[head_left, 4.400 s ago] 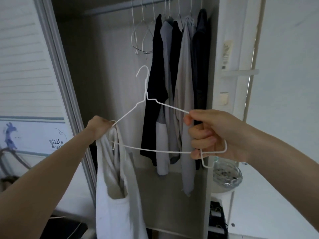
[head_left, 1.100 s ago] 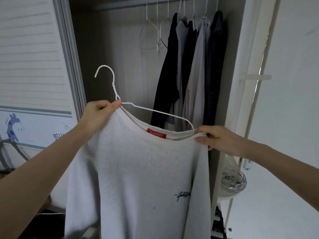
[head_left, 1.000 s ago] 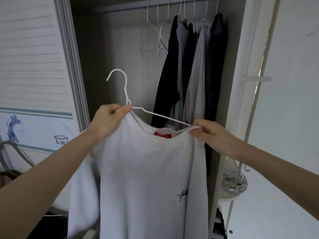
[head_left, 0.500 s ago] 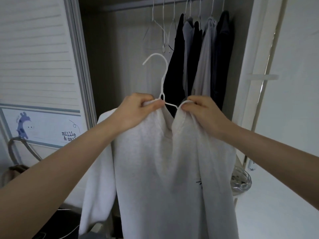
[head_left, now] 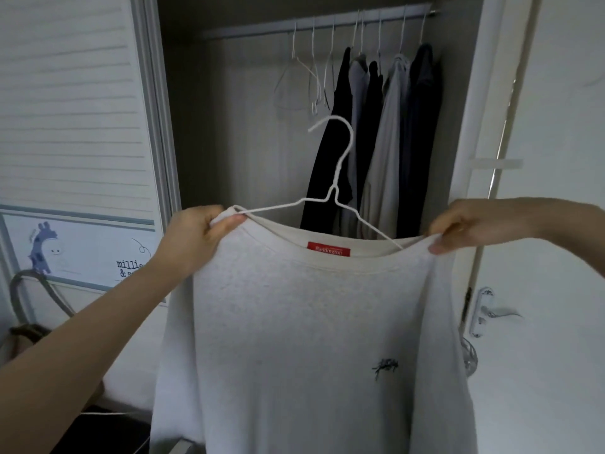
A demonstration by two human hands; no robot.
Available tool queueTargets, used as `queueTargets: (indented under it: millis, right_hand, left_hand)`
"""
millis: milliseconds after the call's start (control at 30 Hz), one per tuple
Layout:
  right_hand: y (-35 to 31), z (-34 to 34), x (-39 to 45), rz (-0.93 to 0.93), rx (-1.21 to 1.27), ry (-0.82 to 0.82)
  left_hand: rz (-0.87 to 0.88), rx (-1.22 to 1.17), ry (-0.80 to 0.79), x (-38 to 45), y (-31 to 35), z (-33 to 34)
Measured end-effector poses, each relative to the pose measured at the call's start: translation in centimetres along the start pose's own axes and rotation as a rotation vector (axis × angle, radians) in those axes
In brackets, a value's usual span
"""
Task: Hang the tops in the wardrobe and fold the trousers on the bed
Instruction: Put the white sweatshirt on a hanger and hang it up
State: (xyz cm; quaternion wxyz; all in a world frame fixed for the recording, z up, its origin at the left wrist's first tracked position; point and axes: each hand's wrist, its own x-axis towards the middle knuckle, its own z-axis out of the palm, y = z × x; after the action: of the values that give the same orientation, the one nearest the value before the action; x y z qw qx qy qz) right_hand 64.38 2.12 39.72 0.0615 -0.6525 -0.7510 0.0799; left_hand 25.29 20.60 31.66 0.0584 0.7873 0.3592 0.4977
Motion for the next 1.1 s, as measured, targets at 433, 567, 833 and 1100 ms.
queueTargets:
  millis: [433, 567, 833, 1100]
  right_hand:
    - [-2.2, 7.8, 2.4, 0.118, 0.265, 0.424]
    - [-3.7, 9.0, 3.0, 0.098, 0.409, 0.508]
    - [-5.6, 7.4, 2.8, 0.019, 0.980, 0.392]
    - [-7.7, 4.8, 2.4, 0.012, 0.943, 0.228]
  left_hand:
    - [-0.106, -0.042, 0.097, 0.6, -1.6, 0.4]
    - [-0.120, -0.027, 0.102, 0.7, -1.9, 0.2]
    - [-0.015, 0.078, -0.045, 1.4, -3.6, -1.3]
    - [-0.059, -0.140, -0.102, 3.4, -4.3, -0.8]
